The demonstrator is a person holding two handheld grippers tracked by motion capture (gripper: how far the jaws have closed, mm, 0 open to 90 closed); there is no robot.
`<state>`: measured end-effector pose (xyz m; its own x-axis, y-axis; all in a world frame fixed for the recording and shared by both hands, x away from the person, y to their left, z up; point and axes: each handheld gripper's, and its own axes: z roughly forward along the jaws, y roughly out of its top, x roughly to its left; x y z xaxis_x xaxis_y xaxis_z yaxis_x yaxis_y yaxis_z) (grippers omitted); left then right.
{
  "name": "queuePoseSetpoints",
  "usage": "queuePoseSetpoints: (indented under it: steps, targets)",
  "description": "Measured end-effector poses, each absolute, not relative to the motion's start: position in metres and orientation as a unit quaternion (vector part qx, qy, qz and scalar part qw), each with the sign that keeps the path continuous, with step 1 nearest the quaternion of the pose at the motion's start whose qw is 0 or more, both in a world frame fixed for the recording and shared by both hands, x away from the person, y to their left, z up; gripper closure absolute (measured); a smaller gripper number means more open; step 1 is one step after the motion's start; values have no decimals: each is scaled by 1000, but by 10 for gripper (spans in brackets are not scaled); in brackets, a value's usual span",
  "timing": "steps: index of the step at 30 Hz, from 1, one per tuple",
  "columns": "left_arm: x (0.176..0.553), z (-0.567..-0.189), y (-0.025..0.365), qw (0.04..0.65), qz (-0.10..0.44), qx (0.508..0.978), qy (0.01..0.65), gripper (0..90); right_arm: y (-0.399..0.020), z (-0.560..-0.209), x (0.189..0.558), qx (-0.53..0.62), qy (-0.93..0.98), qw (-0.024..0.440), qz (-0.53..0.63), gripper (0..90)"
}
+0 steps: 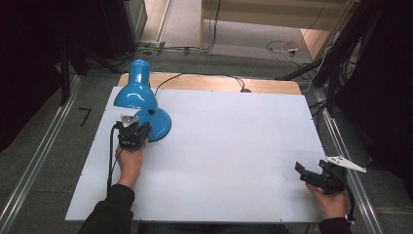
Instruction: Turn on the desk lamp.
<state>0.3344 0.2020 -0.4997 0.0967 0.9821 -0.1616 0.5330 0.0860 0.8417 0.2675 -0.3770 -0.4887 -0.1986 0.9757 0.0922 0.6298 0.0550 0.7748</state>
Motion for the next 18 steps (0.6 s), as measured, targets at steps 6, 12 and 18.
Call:
queuePoseSetpoints:
  steps: [6,12,18]
  targets:
    - [335,-501,202,407,272,618,615,900,-377,-489,268,585,686,240,360,44]
    - [335,-501,202,404,269,620,616,900,-377,-489,268,587,685,240,360,44]
    - [334,-502,202,403,270,621,616,900,-377,-489,268,586,685,240,359,44]
